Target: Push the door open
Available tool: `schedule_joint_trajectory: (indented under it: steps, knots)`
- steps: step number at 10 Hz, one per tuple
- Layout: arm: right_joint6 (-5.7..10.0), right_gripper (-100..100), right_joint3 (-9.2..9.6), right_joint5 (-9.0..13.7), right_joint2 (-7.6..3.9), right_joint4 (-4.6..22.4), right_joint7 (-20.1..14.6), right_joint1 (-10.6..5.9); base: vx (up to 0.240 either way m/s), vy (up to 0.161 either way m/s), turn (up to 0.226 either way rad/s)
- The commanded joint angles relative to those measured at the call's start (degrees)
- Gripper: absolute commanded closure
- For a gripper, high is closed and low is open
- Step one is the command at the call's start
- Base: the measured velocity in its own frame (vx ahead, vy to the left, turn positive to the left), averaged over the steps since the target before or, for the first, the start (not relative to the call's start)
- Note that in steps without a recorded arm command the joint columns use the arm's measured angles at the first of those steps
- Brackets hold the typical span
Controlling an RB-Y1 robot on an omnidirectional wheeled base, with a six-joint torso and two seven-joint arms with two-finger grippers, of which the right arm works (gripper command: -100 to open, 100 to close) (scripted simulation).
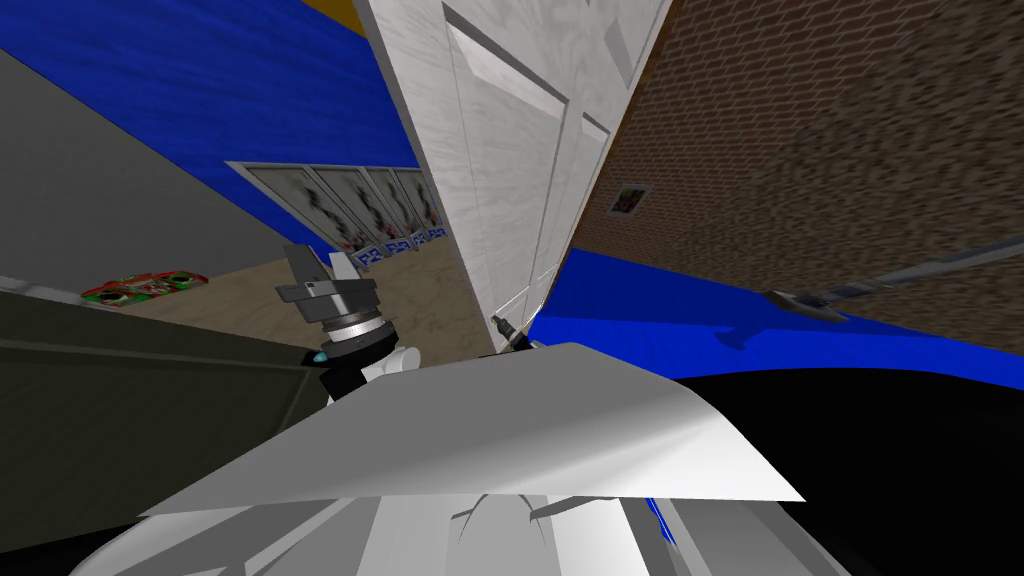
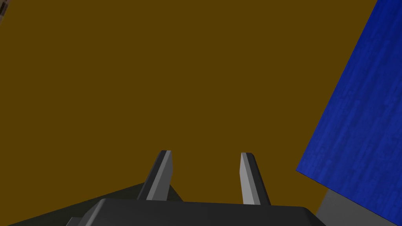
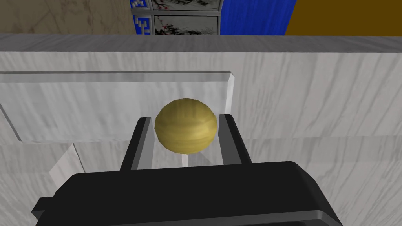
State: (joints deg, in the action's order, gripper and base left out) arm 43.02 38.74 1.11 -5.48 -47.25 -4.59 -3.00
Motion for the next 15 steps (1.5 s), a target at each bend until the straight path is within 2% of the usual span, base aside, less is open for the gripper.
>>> schedule_joint_trajectory:
  steps: [1, 4, 5, 7, 8, 9, 13, 15]
  knots:
    - [0.91, 100, -1.81, 0.5, -0.02, 1.1, 0.5, -0.8, 0.138, 0.163, -0.038]
    - [0.91, 100, -3.65, 0.8, 0.41, 1.6, 1.3, -0.91, 0.09, 0.12, -0.038]
    - [0.91, 100, -3.65, 0.8, 0.41, 1.6, 1.3, -0.91, 0.058, 0.049, -0.011]
    - [0.9, 100, -5.65, 1.1, 0.97, 2.2, 2.3, -1.02, 0.117, 0.085, -0.077]
    - [0.9, 100, -5.65, 1.1, 0.97, 2.2, 2.3, -1.02, 0.081, 0.065, -0.043]
    - [0.94, -100, -5.25, 1.1, 1.06, 2.3, 2.1, -0.95, -0.082, -0.041, -0.059]
    - [0.34, -100, -5.02, 1.2, 1.35, 1.5, 1.8, -0.6, -0.227, -0.073, -0.039]
    - [-0.04, -100, -4.87, 1.3, 1.91, 1.0, 1.6, -0.39, -0.258, -0.066, -0.043]
